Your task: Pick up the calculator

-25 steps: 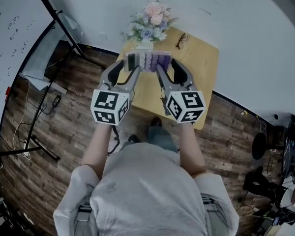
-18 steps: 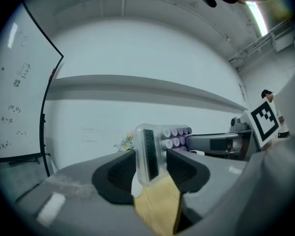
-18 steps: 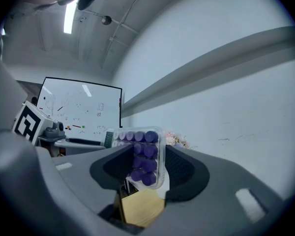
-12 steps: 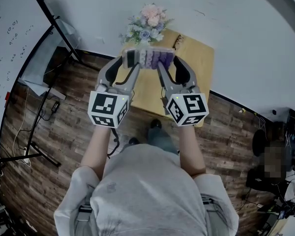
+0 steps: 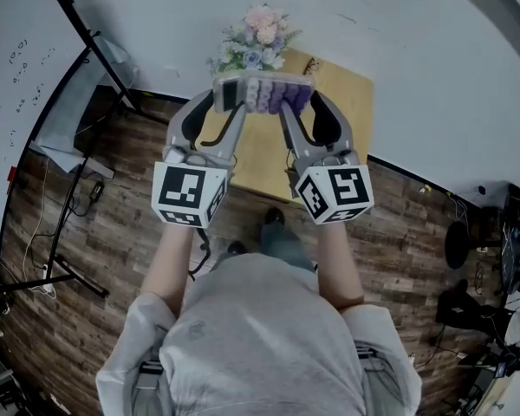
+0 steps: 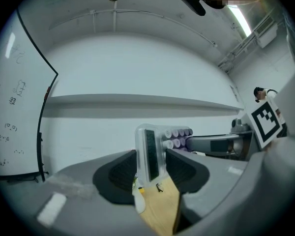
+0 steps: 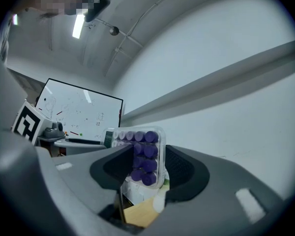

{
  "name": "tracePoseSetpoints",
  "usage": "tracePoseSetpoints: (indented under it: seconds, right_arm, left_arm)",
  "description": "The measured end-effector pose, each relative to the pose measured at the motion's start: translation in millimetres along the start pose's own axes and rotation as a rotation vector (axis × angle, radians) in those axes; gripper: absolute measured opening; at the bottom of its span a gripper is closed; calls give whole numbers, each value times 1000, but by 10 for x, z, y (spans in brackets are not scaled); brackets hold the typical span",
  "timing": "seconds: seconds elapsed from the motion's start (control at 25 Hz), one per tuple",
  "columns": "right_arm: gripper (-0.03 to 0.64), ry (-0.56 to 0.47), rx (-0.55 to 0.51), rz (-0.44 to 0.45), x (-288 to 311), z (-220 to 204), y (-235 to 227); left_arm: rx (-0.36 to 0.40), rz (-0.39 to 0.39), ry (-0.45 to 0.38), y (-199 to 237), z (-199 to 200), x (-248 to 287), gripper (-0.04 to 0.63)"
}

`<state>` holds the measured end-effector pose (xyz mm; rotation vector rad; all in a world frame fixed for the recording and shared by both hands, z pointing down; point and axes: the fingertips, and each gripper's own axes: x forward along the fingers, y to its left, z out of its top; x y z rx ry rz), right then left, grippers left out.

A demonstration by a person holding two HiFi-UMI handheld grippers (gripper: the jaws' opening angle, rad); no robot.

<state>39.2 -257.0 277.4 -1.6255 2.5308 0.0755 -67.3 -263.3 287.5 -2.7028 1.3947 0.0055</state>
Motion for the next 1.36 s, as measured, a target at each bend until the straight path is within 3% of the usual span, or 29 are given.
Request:
tracePoseSetpoints:
  seconds: [0.96, 1.36]
  right_arm:
    - [190, -65, -38, -32, -130, 212, 31]
    - [190, -73, -48, -27, -121, 254, 101]
  left_arm:
    - [67, -18, -48, -64, 178, -39, 190]
    - [61, -14, -65, -25, 220, -95, 190]
